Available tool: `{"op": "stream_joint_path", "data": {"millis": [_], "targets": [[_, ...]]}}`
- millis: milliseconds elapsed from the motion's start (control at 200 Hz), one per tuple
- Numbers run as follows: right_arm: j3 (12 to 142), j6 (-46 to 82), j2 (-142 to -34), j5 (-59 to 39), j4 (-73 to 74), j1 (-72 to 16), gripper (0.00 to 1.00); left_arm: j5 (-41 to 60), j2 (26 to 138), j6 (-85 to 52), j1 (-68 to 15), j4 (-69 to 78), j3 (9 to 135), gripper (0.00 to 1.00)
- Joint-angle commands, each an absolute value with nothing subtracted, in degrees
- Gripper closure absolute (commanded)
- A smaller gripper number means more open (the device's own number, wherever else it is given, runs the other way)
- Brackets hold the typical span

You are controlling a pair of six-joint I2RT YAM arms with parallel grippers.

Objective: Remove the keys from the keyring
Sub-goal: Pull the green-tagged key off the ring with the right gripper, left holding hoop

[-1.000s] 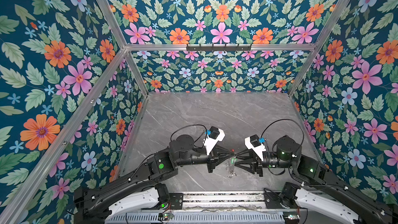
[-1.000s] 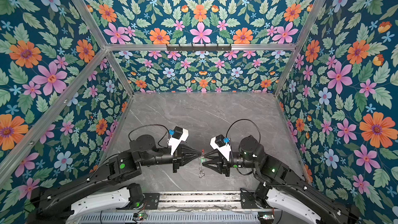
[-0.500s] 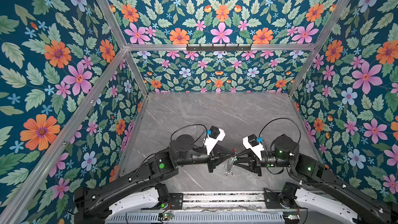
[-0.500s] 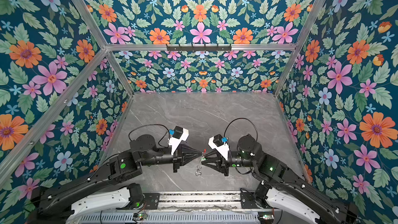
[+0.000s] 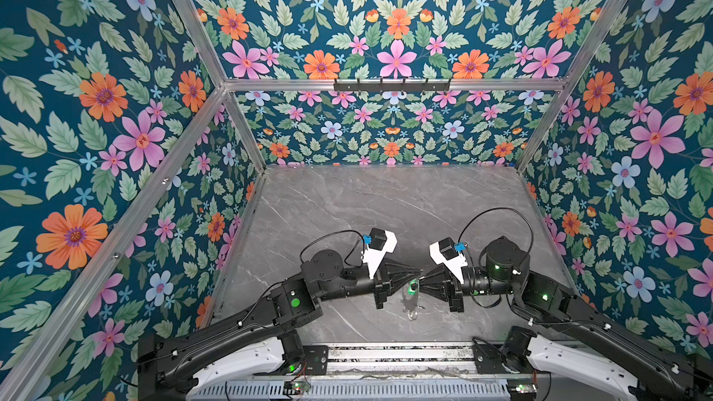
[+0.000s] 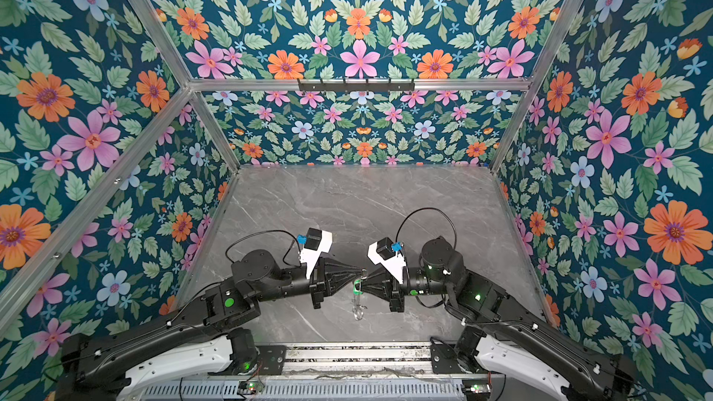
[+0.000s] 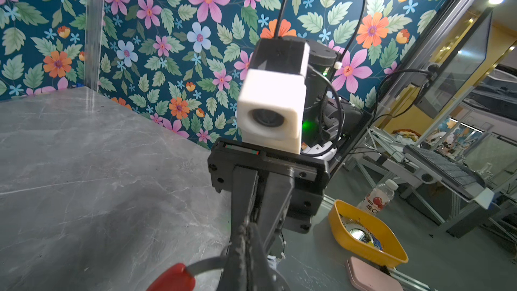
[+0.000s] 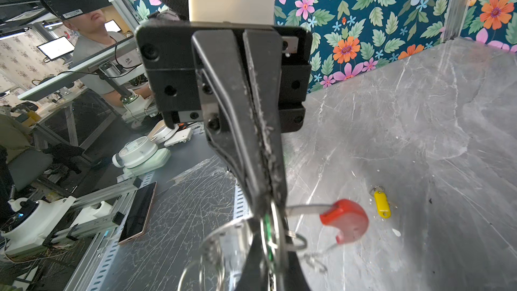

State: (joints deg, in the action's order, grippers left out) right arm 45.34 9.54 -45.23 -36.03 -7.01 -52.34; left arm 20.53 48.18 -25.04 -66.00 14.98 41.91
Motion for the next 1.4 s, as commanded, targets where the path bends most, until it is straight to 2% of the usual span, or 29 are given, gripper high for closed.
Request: {"op": "stream_joint_path", "data": {"millis": [0, 350, 605, 815, 975, 1115, 1395], "targets": [[45.4, 11.3, -45.8, -37.1, 1.3, -52.9, 1.0, 17.2, 47.6, -25.2, -66.0, 25.8, 39.4, 1.0], [44.3, 13.3, -47.8, -34.8, 8.9, -53.9, 1.0, 14.9, 47.2, -25.6, -66.0, 40.0, 31.4, 1.0], [39.4, 14.4, -41.3, -27.8, 5.5, -53.9, 1.0, 8.4, 43.0, -24.1, -66.1, 38.2, 26.9, 1.0], [35.4, 14.8, -32.5, -19.5, -4.1, -52.8, 1.0, 3.6, 38.4, -23.5, -66.0, 32.4, 24.0, 1.0], [30.3, 19.0, -30.2, -21.7, -6.5, -46.5, 1.0, 0.8, 33.7, -24.6, -66.0, 30.4, 21.0, 1.0], [23.7, 24.4, -37.2, -28.0, 0.1, -40.8, 1.0, -0.2, 30.6, -25.0, -66.0, 28.1, 20.5, 1.0], [21.8, 27.6, -65.1, -30.1, 17.1, -39.8, 1.0, 0.0, 29.8, -25.1, -66.0, 26.7, 21.6, 1.0]]}}
